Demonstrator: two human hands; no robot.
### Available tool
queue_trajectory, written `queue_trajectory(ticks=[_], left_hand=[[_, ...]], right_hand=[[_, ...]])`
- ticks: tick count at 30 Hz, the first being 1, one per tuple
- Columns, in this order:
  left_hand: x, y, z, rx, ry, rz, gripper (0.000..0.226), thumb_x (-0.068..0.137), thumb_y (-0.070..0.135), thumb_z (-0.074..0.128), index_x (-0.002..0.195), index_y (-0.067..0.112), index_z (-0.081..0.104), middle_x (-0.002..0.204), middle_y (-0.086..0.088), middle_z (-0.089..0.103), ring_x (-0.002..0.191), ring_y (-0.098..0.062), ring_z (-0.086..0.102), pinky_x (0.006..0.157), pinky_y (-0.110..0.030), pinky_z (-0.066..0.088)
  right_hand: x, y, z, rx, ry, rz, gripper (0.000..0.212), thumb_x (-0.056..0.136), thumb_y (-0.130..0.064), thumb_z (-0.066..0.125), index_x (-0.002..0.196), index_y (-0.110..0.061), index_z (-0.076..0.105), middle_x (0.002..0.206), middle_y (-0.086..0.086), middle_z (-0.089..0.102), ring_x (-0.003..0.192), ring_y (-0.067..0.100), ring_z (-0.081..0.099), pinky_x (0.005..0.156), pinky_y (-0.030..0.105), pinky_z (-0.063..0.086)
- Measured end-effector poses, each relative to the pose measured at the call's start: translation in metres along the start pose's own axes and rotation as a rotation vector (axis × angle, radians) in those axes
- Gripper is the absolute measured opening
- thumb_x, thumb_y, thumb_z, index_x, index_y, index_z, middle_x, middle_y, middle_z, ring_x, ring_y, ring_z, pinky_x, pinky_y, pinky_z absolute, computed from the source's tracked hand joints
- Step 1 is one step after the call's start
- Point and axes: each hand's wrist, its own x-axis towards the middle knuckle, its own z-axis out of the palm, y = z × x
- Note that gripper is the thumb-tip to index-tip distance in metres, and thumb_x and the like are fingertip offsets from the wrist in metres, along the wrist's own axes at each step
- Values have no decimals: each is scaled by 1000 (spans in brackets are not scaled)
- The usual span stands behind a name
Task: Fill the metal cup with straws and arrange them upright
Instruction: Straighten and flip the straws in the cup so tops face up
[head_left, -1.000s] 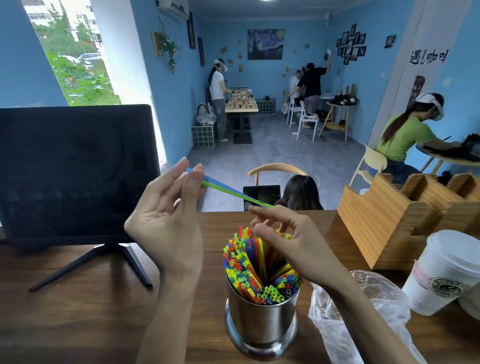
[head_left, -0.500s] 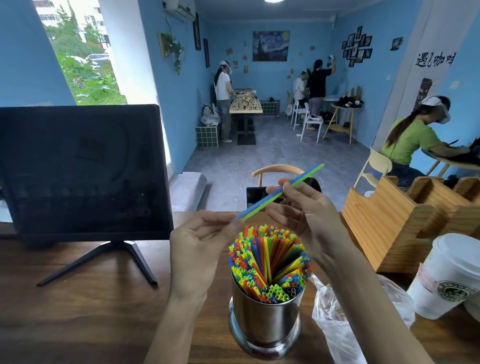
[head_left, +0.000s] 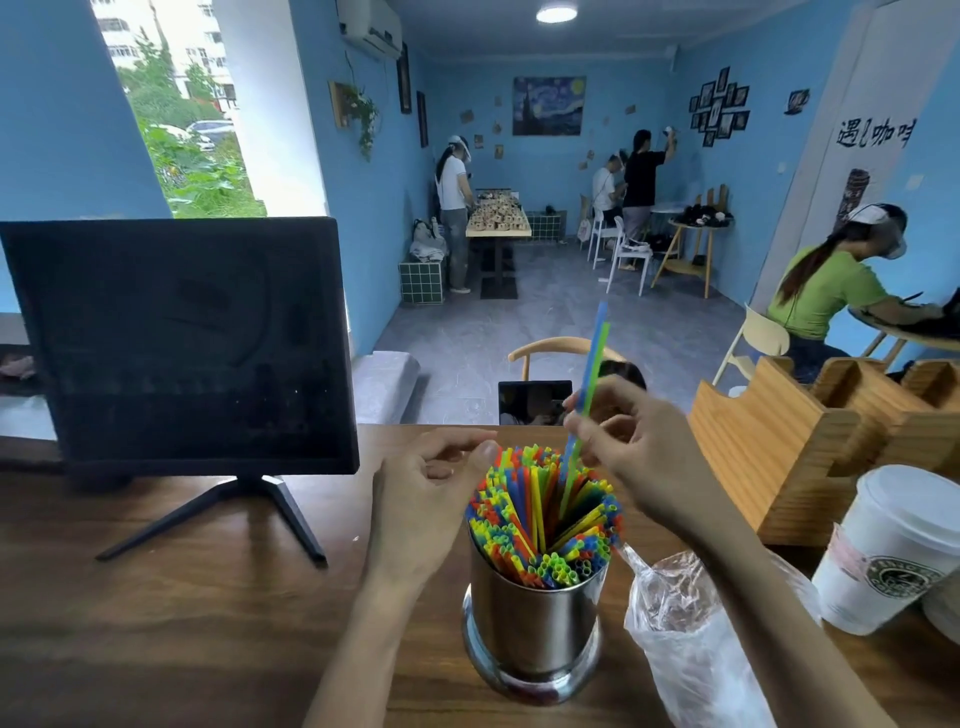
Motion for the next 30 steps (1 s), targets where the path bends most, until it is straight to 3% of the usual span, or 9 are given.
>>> queue_trajectory(ticks=[2, 4, 7, 11, 16, 19, 22, 24, 30], left_hand=[[0, -3, 1, -18, -10, -8, 8, 91, 26, 74, 98, 30, 78, 93, 16, 76, 93, -3, 71, 82, -25, 54], [-3, -5, 4, -20, -34, -11, 9, 92, 25, 74, 98, 30, 77, 94, 16, 76, 94, -3, 70, 84, -25, 54], [-6, -9, 8, 5, -47, -9, 12, 92, 28, 74, 102, 34, 75, 99, 20, 75, 98, 1, 68, 86, -22, 53], [-6, -13, 13, 31, -24, -3, 19, 90, 32, 75, 108, 37, 72, 106, 19, 72, 101, 7, 63, 86, -15, 49], [-5, -22, 21, 86, -25, 25, 28, 91, 34, 74, 118, 39, 68, 119, 18, 67, 109, 5, 60, 88, -12, 48], [-6, -23, 24, 61, -48, 16, 28, 93, 33, 71, 120, 40, 65, 123, 17, 65, 111, 5, 60, 83, -5, 46], [-9, -24, 27, 12, -53, 0, 26, 95, 34, 69, 120, 40, 66, 122, 17, 66, 110, 5, 62, 85, -13, 50], [-11, -23, 29, -24, -48, -18, 24, 96, 32, 68, 119, 38, 67, 120, 15, 68, 111, 1, 63, 87, -19, 53], [-23, -17, 36, -288, -103, -88, 31, 98, 9, 60, 126, 23, 65, 116, 11, 71, 110, -7, 67, 82, -20, 54]], right_hand=[[-10, 8, 11, -142, -89, -23, 38, 93, -26, 72, 124, -36, 55, 93, -11, 68, 75, 9, 69, 73, 40, 62], [-17, 15, 20, -235, -96, -79, 85, 91, -25, 74, 152, -48, 19, 96, -8, 66, 74, 12, 68, 74, 41, 60], [-21, 19, 19, -270, -91, -151, 118, 89, -22, 77, 146, -65, -17, 94, -4, 68, 69, 14, 68, 73, 42, 60], [-23, 15, 19, -274, -141, -186, 115, 87, -20, 78, 138, -75, -9, 85, -14, 62, 68, 7, 64, 70, 34, 57], [-19, 21, 21, -289, -110, -202, 119, 88, -18, 76, 148, -62, -17, 79, 3, 64, 57, 13, 58, 61, 38, 53], [-15, 26, 22, -330, -107, -206, 90, 89, -23, 74, 151, -56, 17, 76, 2, 64, 61, 13, 60, 65, 40, 55], [-16, 34, 25, -350, -90, -229, 36, 91, -37, 71, 125, -40, 59, 84, -10, 66, 72, 6, 63, 73, 40, 57], [-17, 34, 26, -307, -86, -227, 16, 91, -43, 69, 104, -33, 71, 93, -15, 67, 78, 4, 64, 76, 39, 57], [-22, 32, 24, -146, -121, -239, 29, 94, -36, 70, 123, -35, 70, 101, -23, 49, 77, 6, 66, 76, 32, 57]])
